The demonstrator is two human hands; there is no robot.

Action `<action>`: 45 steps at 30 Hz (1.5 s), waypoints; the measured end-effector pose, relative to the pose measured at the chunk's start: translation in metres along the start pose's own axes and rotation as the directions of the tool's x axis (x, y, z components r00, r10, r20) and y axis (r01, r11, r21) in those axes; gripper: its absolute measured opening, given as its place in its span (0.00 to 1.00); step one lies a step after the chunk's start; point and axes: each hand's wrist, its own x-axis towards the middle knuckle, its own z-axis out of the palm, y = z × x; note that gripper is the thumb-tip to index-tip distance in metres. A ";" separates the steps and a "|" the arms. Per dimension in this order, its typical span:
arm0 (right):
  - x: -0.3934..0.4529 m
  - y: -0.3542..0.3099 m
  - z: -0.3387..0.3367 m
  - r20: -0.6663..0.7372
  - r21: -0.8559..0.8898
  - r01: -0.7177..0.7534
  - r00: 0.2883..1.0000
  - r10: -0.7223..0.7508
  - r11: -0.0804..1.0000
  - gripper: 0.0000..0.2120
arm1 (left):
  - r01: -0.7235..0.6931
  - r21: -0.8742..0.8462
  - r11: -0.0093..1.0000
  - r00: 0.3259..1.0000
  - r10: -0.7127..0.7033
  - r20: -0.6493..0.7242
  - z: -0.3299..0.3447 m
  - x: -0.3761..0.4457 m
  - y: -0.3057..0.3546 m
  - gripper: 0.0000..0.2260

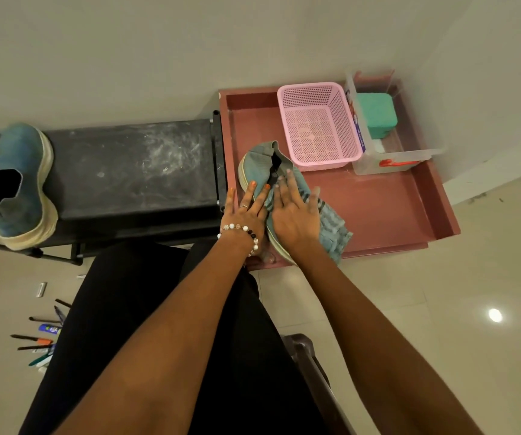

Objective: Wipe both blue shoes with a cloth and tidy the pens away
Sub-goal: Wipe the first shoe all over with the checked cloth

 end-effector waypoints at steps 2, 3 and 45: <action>-0.009 0.000 0.008 0.001 0.006 0.004 1.000 -0.004 1.000 0.27 | -0.004 -0.021 1.000 1.000 0.004 -0.013 0.002 0.001 0.000 0.46; -0.021 0.001 0.016 -0.001 -0.002 0.018 1.000 -0.018 1.000 0.28 | -0.002 -0.034 0.999 1.000 0.001 -0.021 0.003 0.001 0.000 0.49; -0.125 0.108 0.005 0.152 0.987 -0.157 0.881 0.449 -0.026 0.18 | 0.084 -0.197 0.977 0.994 -0.069 0.082 -0.025 -0.015 0.017 0.39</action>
